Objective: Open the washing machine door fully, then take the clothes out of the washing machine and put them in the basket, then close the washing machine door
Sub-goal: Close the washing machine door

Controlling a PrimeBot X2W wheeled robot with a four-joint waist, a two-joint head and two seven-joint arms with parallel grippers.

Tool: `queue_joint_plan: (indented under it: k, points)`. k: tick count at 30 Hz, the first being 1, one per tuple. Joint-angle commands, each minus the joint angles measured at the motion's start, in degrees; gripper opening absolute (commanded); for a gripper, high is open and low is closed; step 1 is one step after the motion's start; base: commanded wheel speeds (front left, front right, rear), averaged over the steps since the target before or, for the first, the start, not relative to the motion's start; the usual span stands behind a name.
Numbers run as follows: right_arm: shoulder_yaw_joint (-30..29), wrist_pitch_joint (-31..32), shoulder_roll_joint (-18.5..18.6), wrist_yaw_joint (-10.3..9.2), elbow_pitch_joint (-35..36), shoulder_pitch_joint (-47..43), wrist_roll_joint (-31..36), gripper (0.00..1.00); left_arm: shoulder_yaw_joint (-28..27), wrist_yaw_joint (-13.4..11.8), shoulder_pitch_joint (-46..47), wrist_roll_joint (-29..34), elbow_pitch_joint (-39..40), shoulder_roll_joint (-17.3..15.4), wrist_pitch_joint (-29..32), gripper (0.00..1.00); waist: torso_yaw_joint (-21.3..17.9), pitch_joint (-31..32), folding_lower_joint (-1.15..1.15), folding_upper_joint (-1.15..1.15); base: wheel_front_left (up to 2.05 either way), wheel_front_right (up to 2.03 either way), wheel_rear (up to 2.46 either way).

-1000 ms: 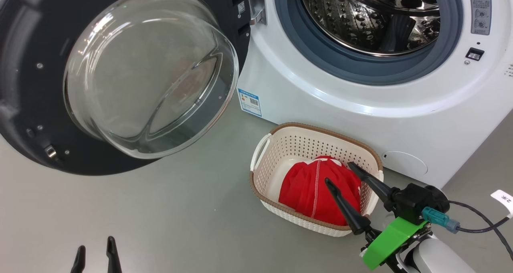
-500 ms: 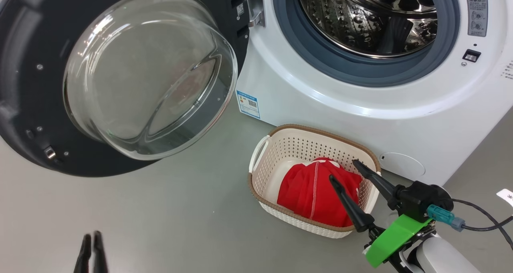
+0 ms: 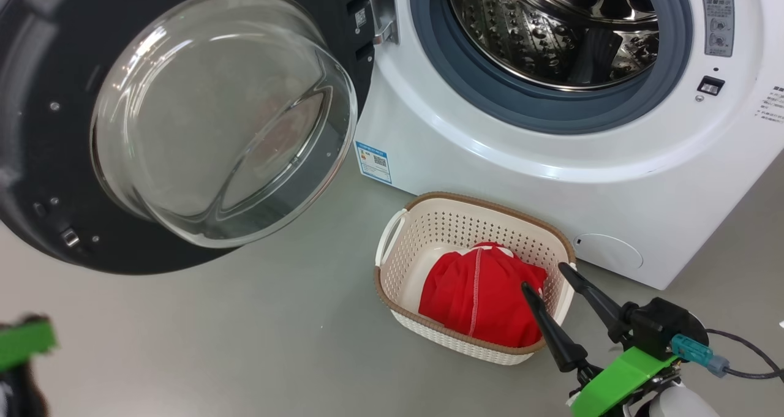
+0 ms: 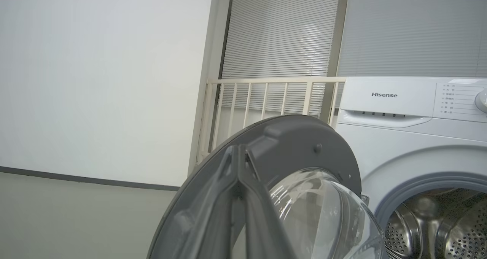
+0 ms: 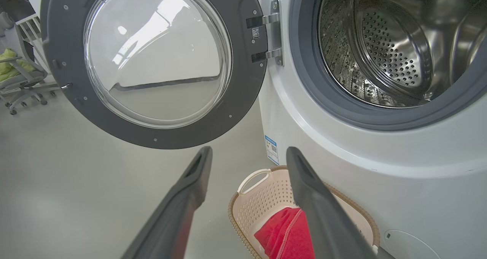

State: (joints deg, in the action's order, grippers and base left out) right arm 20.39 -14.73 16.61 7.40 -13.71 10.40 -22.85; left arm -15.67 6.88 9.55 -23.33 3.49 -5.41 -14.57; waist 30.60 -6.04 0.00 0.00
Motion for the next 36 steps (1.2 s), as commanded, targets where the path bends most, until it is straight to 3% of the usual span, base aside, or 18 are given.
queue_joint_plan:
  k: [1,10,18,23,28,36]
  points:
    - [0.25,-0.27,-0.15,0.09,1.66,-0.76,1.07,1.00,-3.04,0.48,5.04,-1.75,-0.35,-4.13,-0.43,0.00,-0.15,0.08,0.00,0.00,0.00,0.00,0.00]
    - [-0.89,-0.27,-0.73,0.09,2.58,-2.63,1.92,1.00,-2.38,0.59,21.34,-19.44,-17.95,-17.97,-0.19,0.00,-1.43,-0.23,0.00,0.00,0.00,0.00,0.00]
    - [-0.52,-0.27,-0.36,0.09,2.68,-2.53,2.18,1.00,1.14,0.60,32.77,-34.16,-36.58,-26.87,10.22,0.00,-2.32,-1.21,0.00,0.00,0.00,0.00,0.00]
    - [-0.11,-0.27,0.03,0.09,2.69,-1.99,2.28,1.00,3.14,0.60,37.52,-38.53,-44.44,-28.73,16.91,0.00,-2.77,-2.11,0.00,0.00,0.00,0.00,0.00]
    - [0.54,-0.27,0.52,0.09,2.57,-1.29,2.24,1.00,5.18,0.60,41.39,-43.95,-51.82,-29.92,28.67,0.00,-3.57,-3.09,0.00,0.00,0.00,0.00,0.00]
    - [0.76,-0.27,1.07,0.09,2.62,-0.66,2.22,1.00,7.04,0.60,44.85,-47.13,-59.21,-31.09,39.72,0.00,-4.57,-4.09,0.00,0.00,0.00,0.00,0.00]
